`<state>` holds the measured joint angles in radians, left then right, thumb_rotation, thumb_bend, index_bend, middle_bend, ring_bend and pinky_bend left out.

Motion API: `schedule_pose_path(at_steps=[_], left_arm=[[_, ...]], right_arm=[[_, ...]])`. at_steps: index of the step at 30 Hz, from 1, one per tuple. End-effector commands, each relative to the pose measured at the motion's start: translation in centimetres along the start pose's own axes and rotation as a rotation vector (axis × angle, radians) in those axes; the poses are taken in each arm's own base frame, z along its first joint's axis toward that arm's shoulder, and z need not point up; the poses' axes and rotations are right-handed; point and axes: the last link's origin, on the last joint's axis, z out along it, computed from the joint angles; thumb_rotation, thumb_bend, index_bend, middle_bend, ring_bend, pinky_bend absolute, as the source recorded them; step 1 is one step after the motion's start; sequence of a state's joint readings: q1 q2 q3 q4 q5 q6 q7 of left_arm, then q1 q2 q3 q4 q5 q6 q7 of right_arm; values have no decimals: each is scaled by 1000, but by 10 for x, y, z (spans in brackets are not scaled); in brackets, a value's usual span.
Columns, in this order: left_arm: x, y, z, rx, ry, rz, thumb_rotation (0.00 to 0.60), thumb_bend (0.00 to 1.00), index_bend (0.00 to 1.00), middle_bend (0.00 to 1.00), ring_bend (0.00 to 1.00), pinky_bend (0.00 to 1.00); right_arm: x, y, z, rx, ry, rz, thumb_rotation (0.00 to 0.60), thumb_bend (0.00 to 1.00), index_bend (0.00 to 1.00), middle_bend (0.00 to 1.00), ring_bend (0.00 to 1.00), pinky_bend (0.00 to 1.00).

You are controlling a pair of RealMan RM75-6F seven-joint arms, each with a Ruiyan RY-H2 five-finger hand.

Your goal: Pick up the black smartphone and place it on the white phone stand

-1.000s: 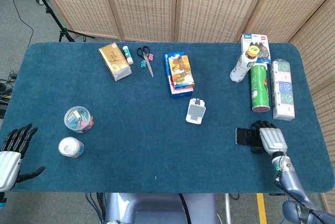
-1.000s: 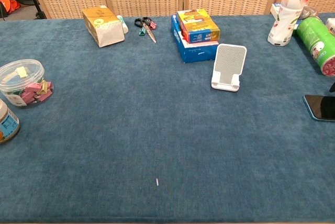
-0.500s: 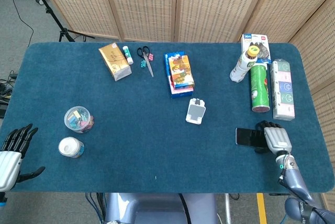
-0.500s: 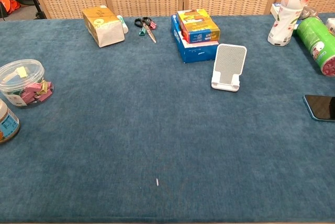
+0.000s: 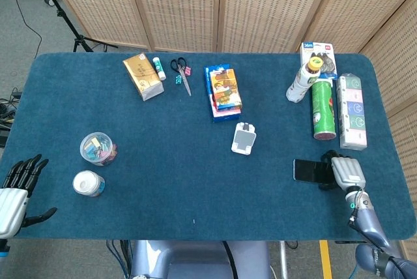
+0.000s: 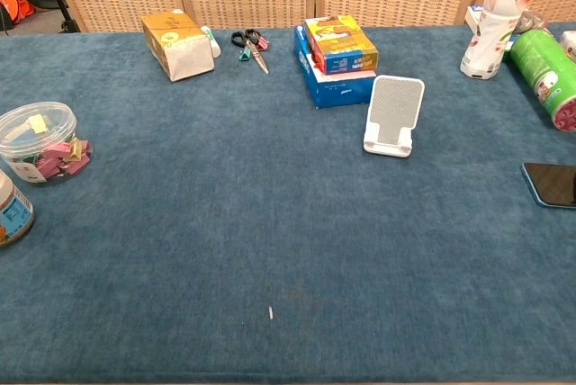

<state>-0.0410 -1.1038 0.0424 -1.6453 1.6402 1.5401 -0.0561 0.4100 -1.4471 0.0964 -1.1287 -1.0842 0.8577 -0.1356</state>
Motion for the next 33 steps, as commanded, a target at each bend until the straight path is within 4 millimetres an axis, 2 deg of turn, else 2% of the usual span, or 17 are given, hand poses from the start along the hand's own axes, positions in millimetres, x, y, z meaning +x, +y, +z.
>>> schedule_pose_path(at_steps=[1,9,14,24,33], left_arm=[[0,0,0,1,2,-1,600,0,0,0,0,0],[-1,0,0,0,-1,2,600,0,0,0,0,0],[-1,0,0,1,0,2,600,0,0,0,0,0],[0,0,-1,-3,3,-3,600,0,0,0,0,0],[1,0,-2,-6,5,-7,600,0,0,0,0,0]], right_arm=[[-2,2,1,-3,-4,0,600,187,429,418,339,280],[-5,6,1,-3,3,3,600,313,500,533,408,308],[0,4,-6,26,58,12,600,359,533,562,438,321],[19,-3,-26,109,178,3,600,387,539,569,447,321],[42,-25,-42,200,277,-28,600,385,545,574,447,321]])
